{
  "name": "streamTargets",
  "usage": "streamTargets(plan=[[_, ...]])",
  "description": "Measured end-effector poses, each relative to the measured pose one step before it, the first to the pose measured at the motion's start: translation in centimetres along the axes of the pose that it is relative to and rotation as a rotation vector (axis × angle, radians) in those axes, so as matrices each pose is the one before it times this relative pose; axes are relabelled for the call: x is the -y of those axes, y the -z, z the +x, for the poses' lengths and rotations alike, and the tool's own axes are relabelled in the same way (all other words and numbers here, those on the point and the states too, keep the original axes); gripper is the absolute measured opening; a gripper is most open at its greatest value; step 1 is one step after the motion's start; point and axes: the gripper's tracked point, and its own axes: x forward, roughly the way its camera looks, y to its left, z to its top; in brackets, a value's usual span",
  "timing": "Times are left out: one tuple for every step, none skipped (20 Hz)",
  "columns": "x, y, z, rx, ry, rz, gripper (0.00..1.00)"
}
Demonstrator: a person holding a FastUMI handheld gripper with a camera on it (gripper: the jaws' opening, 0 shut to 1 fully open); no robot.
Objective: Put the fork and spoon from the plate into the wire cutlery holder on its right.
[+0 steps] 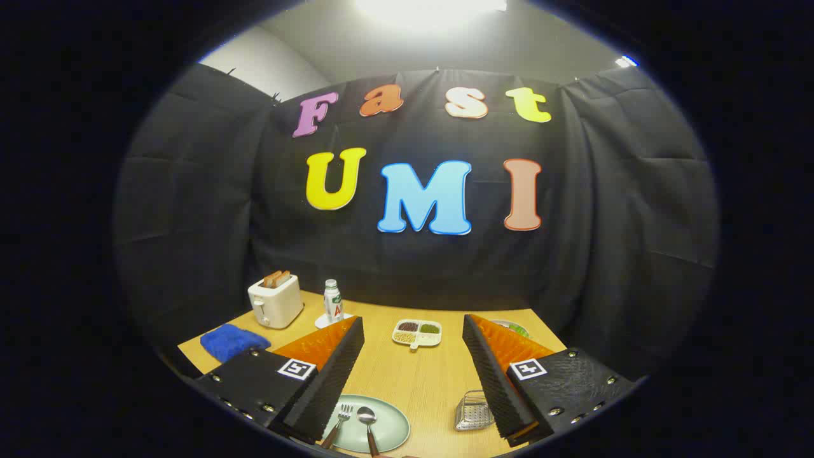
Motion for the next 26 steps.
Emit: streamTargets(plan=[[0.454, -0.058, -0.138, 0.00733, 0.0138, 0.00401, 0.95], [0.372, -0.023, -0.008, -0.00336, 0.01175, -0.00131, 0.95], [0.341, 0.088, 0.011, -0.00461, 0.0108, 0.00109, 0.95], [0.209, 0.076, -0.056, -0.00429, 0.00608, 0.00304, 0.96], [0.102, -0.048, -0.02, -0.00267, 0.00531, 0.00039, 0.96], [0.159, 0.225, 0.04, -0.00597, 0.0035, -0.00468, 0.96], [-0.029, 0.246, -0.004, -0.00888, -0.00025, -0.0089, 0.95], [-0.041, 0.466, -0.035, -0.01035, -0.00286, -0.00646, 0.95], [-0.136, 0.311, -0.037, -0.00949, -0.00428, -0.0048, 0.96], [-0.055, 0.154, -0.002, -0.00793, -0.00141, -0.00173, 0.96], [-0.11, 0.143, -0.035, -0.00682, -0.00206, -0.0029, 0.96], [-0.13, 0.441, 0.112, -0.0153, -0.00314, -0.00576, 0.96], [-0.258, 0.715, 0.13, -0.01958, -0.00417, -0.00682, 0.95], [-0.346, 0.513, 0.064, -0.02302, -0.00845, -0.00752, 0.95], [-0.47, 0.645, 0.061, -0.02231, -0.01235, -0.00744, 0.96], [-0.398, 0.388, 0.042, -0.01893, -0.01389, -0.00677, 0.96], [-0.498, 0.506, 0.067, -0.01794, -0.01372, -0.00969, 0.95], [-0.356, 0.373, 0.114, -0.01639, -0.01285, -0.0095, 0.96], [-0.37, 0.514, 0.077, -0.01372, -0.01038, -0.01135, 0.96], [-0.337, 0.454, 0.121, -0.01831, -0.01154, -0.01287, 0.96], [-0.486, 0.733, 0.232, -0.02243, -0.01306, -0.01163, 0.96], [-0.45, 0.793, 0.174, -0.02788, -0.01228, -0.01273, 0.96], [-0.539, 0.889, 0.352, -0.03075, -0.01415, -0.01486, 0.96], [-0.556, 0.731, 0.269, -0.02862, -0.01282, -0.01801, 0.96], [-0.483, 0.8, 0.31, -0.02646, -0.00963, -0.01776, 0.96], [-0.547, 0.743, 0.266, -0.02865, -0.01523, -0.01557, 0.96]])
